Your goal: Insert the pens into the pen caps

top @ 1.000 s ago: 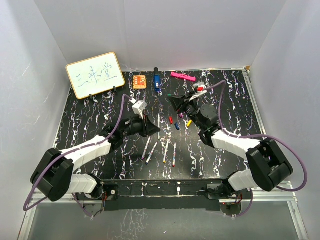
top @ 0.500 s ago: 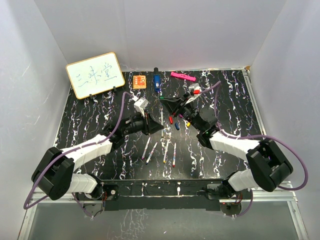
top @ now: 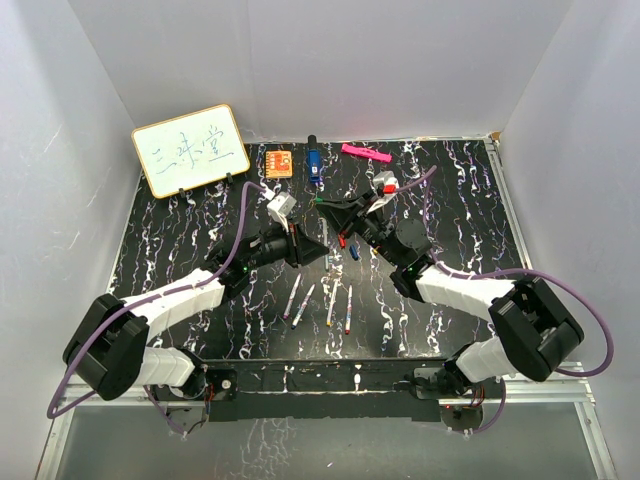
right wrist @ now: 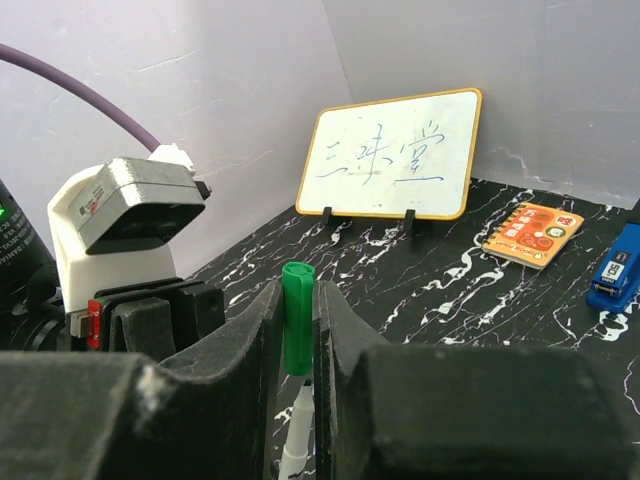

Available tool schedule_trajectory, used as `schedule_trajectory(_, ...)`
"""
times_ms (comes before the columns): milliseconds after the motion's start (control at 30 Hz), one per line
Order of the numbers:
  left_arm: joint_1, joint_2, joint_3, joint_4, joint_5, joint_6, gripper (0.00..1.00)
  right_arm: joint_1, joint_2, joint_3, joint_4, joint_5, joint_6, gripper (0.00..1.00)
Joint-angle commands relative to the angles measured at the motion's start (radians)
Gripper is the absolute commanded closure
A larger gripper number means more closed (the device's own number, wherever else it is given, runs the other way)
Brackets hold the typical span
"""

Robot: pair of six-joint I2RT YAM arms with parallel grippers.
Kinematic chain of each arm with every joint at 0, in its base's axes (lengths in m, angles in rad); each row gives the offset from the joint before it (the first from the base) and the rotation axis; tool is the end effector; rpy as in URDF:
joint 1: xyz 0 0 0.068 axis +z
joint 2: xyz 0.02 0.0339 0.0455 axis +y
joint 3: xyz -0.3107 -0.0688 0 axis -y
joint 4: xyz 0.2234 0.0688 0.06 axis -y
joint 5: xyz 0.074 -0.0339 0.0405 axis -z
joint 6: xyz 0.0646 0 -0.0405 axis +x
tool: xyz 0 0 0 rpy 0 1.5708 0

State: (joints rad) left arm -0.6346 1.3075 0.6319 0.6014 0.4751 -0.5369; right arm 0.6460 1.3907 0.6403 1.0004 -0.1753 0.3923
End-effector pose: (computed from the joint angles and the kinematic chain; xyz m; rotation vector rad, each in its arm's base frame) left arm 0.2096 -0.1910 0.3109 0.4802 1.7352 -1.2560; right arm 0.2344 0.1908 0.3448 -0.3306 1.3538 0.9901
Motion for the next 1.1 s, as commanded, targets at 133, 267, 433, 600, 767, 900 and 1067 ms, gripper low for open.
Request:
schedule_trajectory(133, -0.005, -0.038, 0.007, 0.065, -0.010, -0.001, 1.00, 0.008, -0.003, -0.008, 0.081, 0.033, -0.011, 1.00)
schedule_trajectory(267, -0.005, -0.032, 0.004, 0.068, -0.007, -0.007, 1.00, 0.008, -0.003, -0.007, 0.086, 0.041, -0.016, 1.00)
schedule_trajectory(433, -0.005, -0.021, -0.013, 0.082, -0.007, -0.021, 1.00, 0.008, -0.002, -0.005, 0.087, 0.048, -0.020, 1.00)
schedule_trajectory(600, -0.007, -0.013, -0.010, 0.084, -0.007, -0.025, 1.00, 0.010, -0.002, -0.009, 0.092, 0.050, -0.019, 1.00)
schedule_trajectory(767, -0.007, -0.008, -0.004, 0.087, -0.010, -0.023, 1.00, 0.010, -0.004, -0.020, 0.092, 0.045, -0.013, 1.00)
schedule_trajectory(900, -0.007, -0.008, 0.000, 0.089, -0.014, -0.023, 1.00, 0.009, -0.011, -0.033, 0.092, 0.046, -0.007, 1.00)
schedule_trajectory(1067, -0.007, -0.011, -0.007, 0.085, -0.026, -0.024, 1.00, 0.009, -0.023, -0.038, 0.083, 0.054, -0.011, 1.00)
